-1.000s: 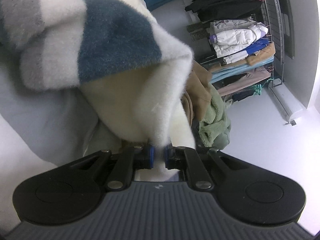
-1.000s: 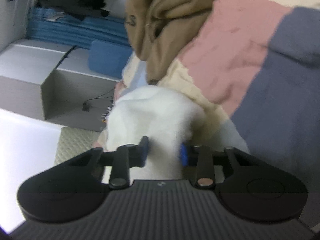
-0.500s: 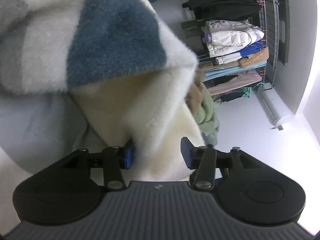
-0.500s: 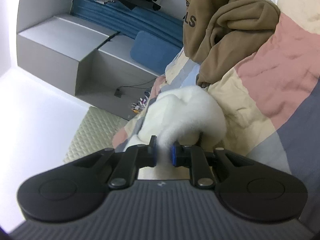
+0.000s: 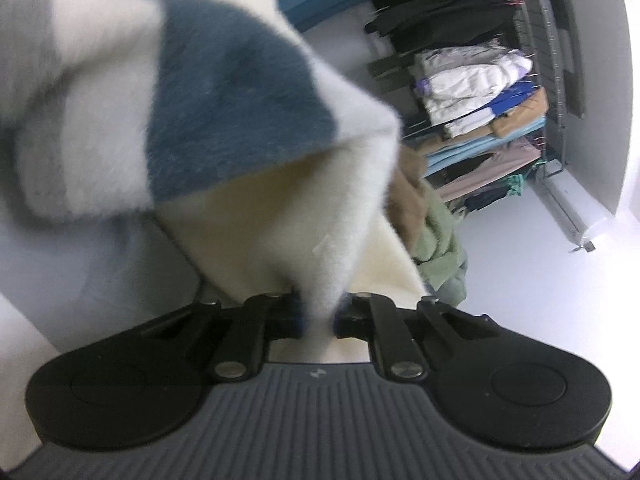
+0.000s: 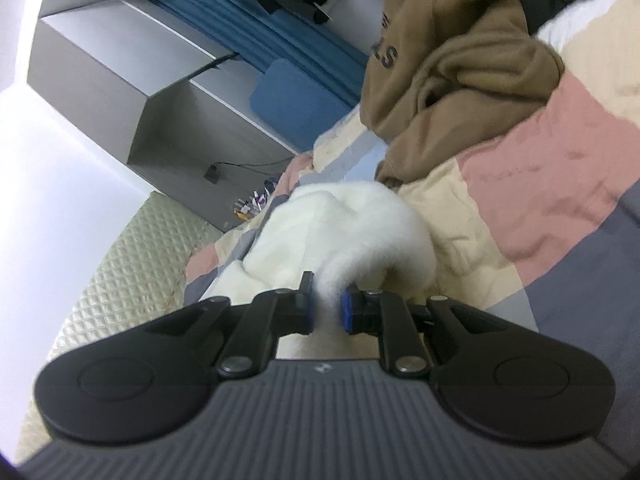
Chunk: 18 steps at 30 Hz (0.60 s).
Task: Fold large clothes
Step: 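Lift the sweater with both grippers, rolling the tools to shake it open, then raise the held sweater high with both grippers and lay it onto the bed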
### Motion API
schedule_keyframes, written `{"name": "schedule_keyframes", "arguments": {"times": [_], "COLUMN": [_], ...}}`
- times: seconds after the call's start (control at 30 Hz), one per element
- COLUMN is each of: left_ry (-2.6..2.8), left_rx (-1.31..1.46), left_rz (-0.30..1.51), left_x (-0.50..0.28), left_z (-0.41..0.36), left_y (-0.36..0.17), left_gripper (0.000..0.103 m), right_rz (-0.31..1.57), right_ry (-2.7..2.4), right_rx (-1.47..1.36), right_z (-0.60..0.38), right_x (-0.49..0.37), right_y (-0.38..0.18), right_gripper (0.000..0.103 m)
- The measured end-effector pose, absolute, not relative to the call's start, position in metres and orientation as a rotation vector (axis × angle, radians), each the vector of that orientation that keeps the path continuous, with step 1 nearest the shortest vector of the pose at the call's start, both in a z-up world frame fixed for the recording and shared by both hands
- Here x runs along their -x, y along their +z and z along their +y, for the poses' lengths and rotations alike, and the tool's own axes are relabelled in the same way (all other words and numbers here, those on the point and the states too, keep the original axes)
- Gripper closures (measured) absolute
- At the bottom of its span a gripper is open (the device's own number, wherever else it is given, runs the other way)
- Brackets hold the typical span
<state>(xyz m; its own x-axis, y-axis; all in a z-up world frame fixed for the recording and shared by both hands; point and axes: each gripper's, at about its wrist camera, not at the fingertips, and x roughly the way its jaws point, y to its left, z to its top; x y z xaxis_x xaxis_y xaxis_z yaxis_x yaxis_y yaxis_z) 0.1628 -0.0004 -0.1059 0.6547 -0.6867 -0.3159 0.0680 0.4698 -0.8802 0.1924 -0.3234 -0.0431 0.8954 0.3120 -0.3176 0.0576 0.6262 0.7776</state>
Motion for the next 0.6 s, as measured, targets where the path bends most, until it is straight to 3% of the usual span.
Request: {"name": "schedule_keyframes", "arguments": {"times": [0.27, 0.6], "left_ry": [-0.581, -0.576], "left_rx": [0.919, 0.827], "left_rz": [0.482, 0.309], "left_x": [-0.107, -0.063], "left_z": [0.038, 0.070], "left_y": [-0.030, 0.085], "left_gripper": [0.091, 0.091], "right_rz": [0.379, 0.259], "right_ry": [0.236, 0.323], "right_rx": [-0.854, -0.681], "right_z": [-0.315, -0.284], "right_x": [-0.172, -0.161], "right_y": [0.004, 0.118], "right_gripper": [0.087, 0.088]}}
